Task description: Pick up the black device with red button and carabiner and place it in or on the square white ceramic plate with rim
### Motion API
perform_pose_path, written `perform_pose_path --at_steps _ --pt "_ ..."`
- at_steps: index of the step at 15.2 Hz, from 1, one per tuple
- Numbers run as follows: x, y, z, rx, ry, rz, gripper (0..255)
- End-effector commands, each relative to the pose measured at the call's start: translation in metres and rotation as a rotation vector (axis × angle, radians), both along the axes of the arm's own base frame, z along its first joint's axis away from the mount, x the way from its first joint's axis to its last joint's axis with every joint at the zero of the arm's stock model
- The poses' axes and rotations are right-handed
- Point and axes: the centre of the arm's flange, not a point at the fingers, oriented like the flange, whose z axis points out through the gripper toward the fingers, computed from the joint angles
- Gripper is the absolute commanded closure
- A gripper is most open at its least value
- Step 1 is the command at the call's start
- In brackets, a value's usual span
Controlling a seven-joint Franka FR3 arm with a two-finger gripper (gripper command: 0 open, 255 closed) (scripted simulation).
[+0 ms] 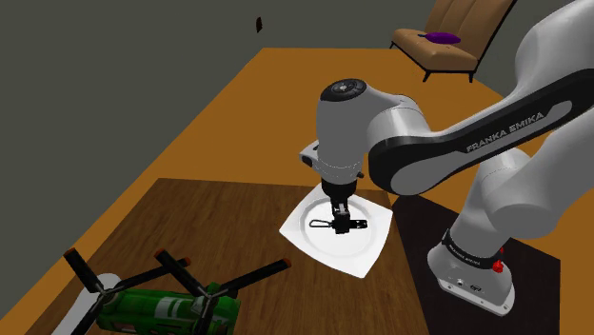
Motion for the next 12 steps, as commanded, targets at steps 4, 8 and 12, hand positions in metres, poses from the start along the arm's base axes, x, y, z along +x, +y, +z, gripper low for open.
perform_pose_path --at_steps 4,8,12 --pt "0.0 0.006 0.05 0.0 0.0 0.0 0" --pt "0.0 0.006 0.05 0.0 0.0 0.0 0" --pt "0.0 0.006 0.05 0.0 0.0 0.0 0"
